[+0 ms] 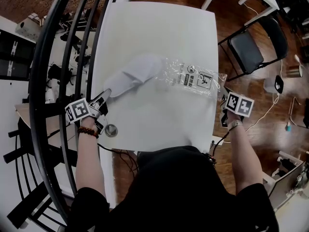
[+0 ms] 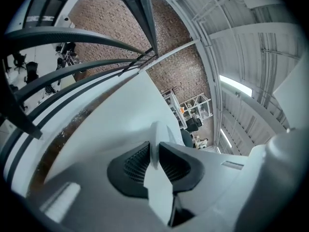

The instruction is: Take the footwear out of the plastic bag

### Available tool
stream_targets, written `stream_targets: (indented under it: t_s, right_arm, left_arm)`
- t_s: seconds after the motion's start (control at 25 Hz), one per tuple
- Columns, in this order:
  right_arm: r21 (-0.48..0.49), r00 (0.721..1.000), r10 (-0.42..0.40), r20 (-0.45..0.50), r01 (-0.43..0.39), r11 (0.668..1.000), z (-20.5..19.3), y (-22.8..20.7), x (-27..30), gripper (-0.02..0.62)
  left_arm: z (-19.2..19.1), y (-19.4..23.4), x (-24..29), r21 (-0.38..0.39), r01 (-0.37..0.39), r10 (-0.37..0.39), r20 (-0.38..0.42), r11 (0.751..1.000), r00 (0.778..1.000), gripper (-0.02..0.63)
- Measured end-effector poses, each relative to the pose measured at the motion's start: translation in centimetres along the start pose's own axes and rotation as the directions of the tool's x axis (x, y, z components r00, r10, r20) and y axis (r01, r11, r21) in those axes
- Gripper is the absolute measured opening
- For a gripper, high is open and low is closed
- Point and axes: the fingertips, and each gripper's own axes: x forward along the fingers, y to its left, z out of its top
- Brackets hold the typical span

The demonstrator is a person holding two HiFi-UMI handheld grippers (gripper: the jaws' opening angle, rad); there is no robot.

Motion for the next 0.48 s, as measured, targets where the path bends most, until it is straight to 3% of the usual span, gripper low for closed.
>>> stream_targets:
  t_s: [0.48]
  right_arm:
    - [0.056,1.0,0.007,-0.025,-0.006,0.998,-2.7,0.5,-0.3,-0.008]
  left_arm:
    - [1.0,0.9,-0.3,-0.132,-0.015,0.033,0.134,0.991,0.99,0.077]
